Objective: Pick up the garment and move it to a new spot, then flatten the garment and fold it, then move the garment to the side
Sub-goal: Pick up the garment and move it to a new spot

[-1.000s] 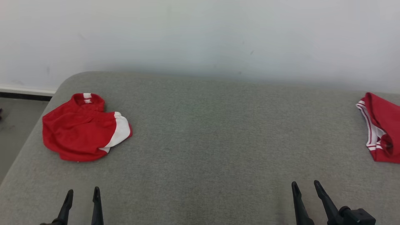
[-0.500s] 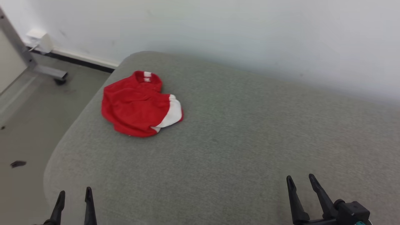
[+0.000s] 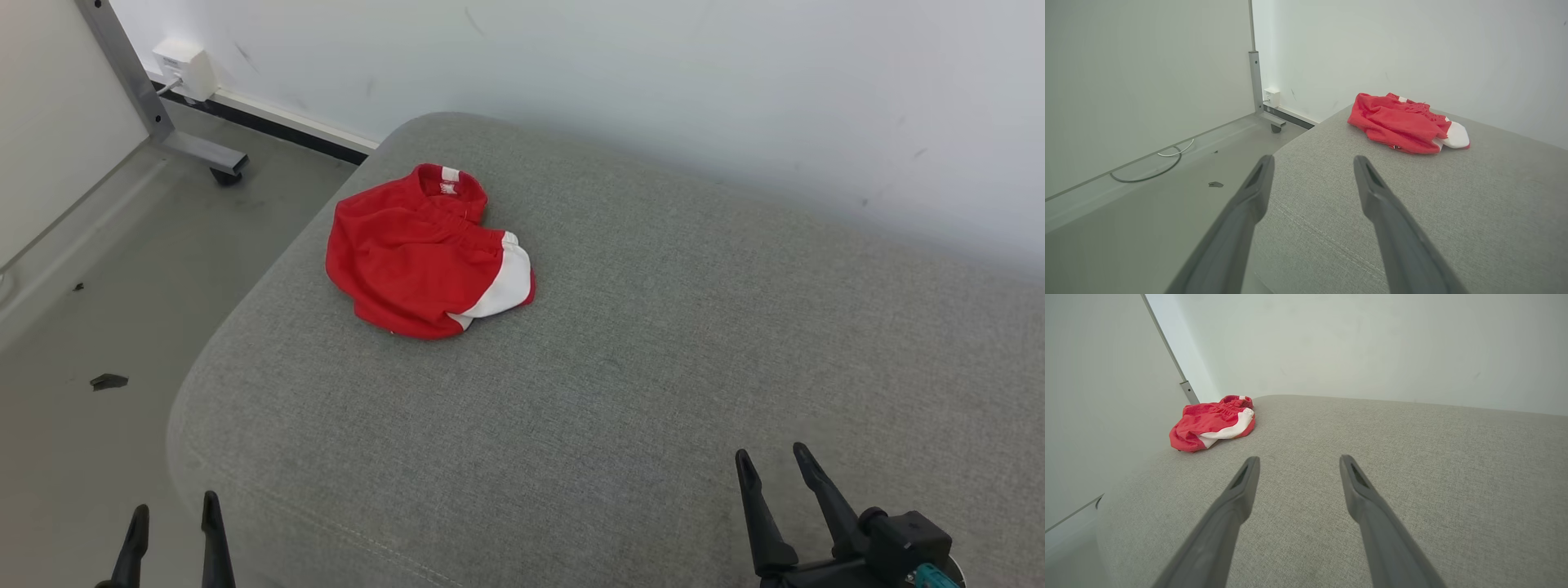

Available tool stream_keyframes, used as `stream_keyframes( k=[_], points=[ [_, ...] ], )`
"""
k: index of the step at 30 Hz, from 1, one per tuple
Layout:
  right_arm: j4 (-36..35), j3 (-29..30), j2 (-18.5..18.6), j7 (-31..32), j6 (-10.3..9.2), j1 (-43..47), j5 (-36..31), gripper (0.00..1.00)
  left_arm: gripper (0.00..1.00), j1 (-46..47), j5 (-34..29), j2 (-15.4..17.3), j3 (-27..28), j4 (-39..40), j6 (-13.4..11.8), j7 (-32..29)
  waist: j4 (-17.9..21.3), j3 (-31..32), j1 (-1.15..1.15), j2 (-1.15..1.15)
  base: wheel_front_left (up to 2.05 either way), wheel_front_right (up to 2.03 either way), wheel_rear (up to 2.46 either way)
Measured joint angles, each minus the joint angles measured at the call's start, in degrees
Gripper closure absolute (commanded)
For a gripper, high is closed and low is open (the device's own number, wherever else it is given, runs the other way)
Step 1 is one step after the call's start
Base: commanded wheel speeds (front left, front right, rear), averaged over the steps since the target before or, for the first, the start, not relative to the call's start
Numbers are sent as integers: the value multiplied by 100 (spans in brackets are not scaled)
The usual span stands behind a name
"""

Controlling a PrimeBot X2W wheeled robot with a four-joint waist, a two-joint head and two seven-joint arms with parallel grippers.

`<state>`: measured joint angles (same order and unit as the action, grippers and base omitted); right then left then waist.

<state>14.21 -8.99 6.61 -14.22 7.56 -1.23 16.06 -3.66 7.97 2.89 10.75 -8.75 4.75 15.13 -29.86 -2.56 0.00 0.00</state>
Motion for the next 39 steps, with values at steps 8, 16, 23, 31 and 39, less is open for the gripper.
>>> stream_keyframes(
  k=[8,16,23,31,39],
  points=[
    [-85,216,19,-10,0,31,-101,0,0,268,91,0,-10,-30,-11,0,152,19,0,0,0,0,0],
    [-447,609,199,138,0,-224,-316,0,0,1606,137,160,-20,-190,134,0,576,-301,0,0,0,0,0],
    [-764,1023,252,185,0,-483,-456,0,0,3218,320,630,191,-626,186,0,1209,-809,1,0,0,0,0],
    [-954,1403,231,108,-1,-602,-510,0,0,4750,538,1383,226,-1584,232,-153,2009,-1471,1,1,0,0,0],
    [-1104,1619,204,59,0,-624,-548,0,0,5338,712,2022,224,-2759,242,-536,2706,-1923,2,1,0,0,0]
  ],
)
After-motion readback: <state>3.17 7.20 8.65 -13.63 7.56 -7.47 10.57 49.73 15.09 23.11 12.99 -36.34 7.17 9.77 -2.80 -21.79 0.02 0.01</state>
